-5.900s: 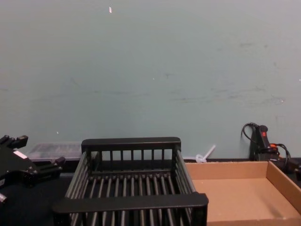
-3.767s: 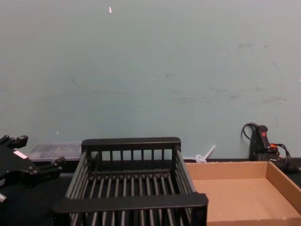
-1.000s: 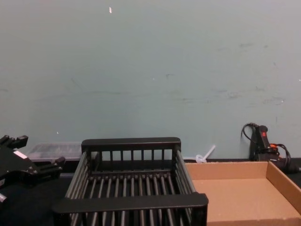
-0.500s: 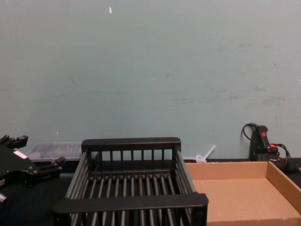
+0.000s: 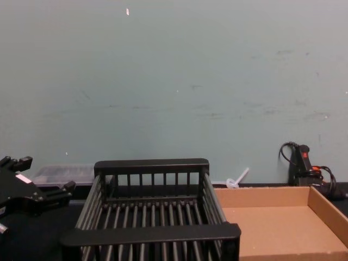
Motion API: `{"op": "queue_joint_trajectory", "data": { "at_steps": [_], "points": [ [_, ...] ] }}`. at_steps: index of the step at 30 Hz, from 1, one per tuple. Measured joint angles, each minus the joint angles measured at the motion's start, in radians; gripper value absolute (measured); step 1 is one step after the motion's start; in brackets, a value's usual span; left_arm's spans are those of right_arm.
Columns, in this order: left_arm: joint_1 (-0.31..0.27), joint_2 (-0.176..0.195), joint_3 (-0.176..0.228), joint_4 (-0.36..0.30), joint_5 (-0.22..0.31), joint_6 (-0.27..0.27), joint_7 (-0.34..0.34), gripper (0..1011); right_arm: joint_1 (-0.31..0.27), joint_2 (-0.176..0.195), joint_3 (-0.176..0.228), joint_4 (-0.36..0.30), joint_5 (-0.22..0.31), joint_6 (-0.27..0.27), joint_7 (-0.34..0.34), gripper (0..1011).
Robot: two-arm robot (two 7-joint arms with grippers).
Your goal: Pick up the white tape and place it into the black box , Pick up the silver tape and place it into the brown box.
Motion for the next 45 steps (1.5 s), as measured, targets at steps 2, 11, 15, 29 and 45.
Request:
{"op": "queue_joint_trajectory", "data": {
  "at_steps": [2, 11, 15, 29, 45],
  "points": [
    [0.000, 0.000, 0.000, 0.000, 0.000, 0.000, 0.000, 1001, 0.000, 0.000, 0.000, 0.000, 0.000, 0.000, 0.000, 1002],
    [0.000, 0.000, 0.000, 0.000, 0.000, 0.000, 0.000, 1001, 0.000, 0.001, 0.000, -0.001, 0.001, -0.001, 0.000, 969],
    [0.000, 0.000, 0.000, 0.000, 0.000, 0.000, 0.000, 1001, 0.000, 0.001, 0.000, -0.001, 0.001, -0.001, 0.000, 890],
    [0.000, 0.000, 0.000, 0.000, 0.000, 0.000, 0.000, 1002, 0.000, 0.001, 0.000, -0.001, 0.001, -0.001, 0.000, 487],
    [0.000, 0.000, 0.000, 0.000, 0.000, 0.000, 0.000, 1001, 0.000, 0.000, 0.000, -0.001, 0.001, -0.001, 0.000, 95]
  ]
}}
